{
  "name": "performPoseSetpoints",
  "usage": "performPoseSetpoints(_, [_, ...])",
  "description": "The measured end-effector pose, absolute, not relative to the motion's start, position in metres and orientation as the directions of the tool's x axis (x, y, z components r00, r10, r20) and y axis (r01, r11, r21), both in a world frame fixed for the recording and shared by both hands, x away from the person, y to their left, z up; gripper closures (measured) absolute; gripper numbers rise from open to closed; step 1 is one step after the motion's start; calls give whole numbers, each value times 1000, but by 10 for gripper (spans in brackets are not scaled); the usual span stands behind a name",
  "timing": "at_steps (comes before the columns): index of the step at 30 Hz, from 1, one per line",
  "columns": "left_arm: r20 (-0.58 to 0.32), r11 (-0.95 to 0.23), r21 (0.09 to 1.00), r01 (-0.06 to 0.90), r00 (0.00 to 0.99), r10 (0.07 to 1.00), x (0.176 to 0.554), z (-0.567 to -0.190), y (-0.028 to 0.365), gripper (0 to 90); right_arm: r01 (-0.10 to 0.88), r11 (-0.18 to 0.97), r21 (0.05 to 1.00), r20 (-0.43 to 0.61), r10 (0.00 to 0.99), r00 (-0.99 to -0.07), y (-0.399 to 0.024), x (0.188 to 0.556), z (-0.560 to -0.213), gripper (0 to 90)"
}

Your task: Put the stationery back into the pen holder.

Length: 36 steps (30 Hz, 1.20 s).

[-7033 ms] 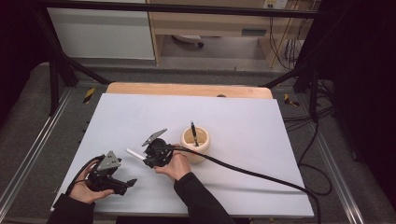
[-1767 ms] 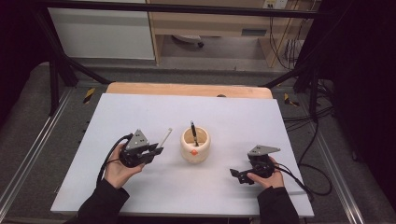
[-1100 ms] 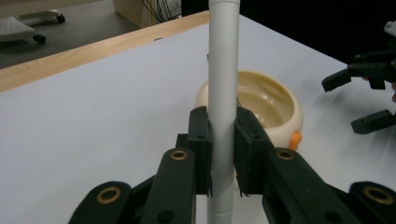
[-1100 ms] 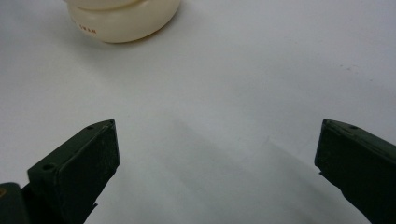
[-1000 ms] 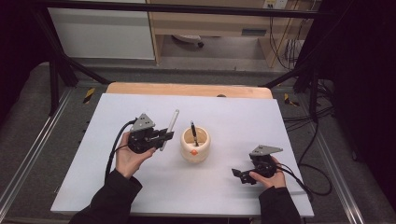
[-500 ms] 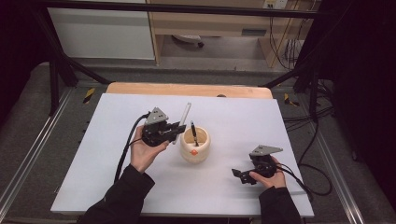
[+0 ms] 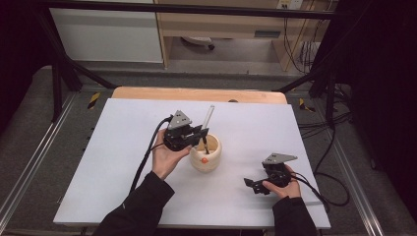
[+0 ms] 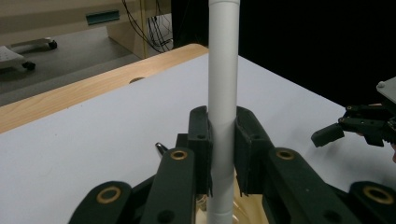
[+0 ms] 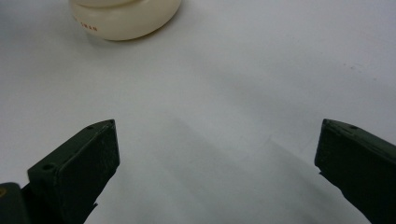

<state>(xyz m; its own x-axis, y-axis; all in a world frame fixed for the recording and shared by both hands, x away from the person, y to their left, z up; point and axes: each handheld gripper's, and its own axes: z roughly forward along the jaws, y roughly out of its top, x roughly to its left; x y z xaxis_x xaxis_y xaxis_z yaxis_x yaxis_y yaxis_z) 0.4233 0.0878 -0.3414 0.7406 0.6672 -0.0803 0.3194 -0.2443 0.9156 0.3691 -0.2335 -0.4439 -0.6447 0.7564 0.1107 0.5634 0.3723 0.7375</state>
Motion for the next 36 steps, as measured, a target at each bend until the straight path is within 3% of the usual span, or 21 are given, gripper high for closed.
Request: performPoseSetpoints(36, [-74, -318, 882, 349, 767, 638, 426, -391, 77, 780, 567, 389, 726, 105, 752, -650, -232, 370, -447, 6])
